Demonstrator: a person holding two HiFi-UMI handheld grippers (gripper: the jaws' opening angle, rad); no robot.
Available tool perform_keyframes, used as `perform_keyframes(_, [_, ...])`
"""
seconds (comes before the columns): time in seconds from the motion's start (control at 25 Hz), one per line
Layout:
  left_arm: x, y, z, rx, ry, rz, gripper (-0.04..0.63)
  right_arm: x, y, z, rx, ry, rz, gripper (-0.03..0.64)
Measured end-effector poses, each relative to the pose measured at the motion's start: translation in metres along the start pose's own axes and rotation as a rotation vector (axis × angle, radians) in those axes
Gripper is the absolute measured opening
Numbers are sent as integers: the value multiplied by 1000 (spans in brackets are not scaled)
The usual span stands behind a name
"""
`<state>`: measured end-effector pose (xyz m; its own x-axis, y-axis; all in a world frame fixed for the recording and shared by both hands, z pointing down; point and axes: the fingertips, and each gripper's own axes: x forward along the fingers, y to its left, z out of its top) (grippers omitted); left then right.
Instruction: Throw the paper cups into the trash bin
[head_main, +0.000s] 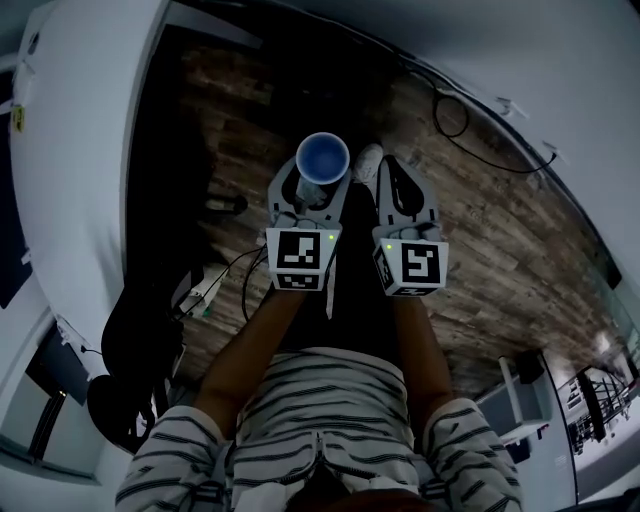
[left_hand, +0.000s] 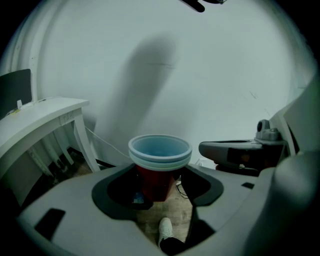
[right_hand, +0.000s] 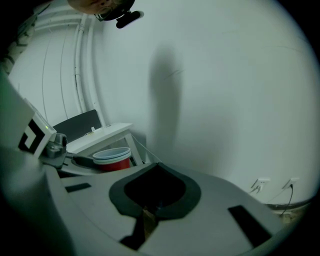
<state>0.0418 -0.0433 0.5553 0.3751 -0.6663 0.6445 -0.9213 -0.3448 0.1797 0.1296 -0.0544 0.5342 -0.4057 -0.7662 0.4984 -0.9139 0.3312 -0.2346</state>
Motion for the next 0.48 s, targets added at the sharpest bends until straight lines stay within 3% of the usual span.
perform_keyframes(0.48, [42,20,-43,-3,76,13,289,26,-10,-43,44,42,6,18])
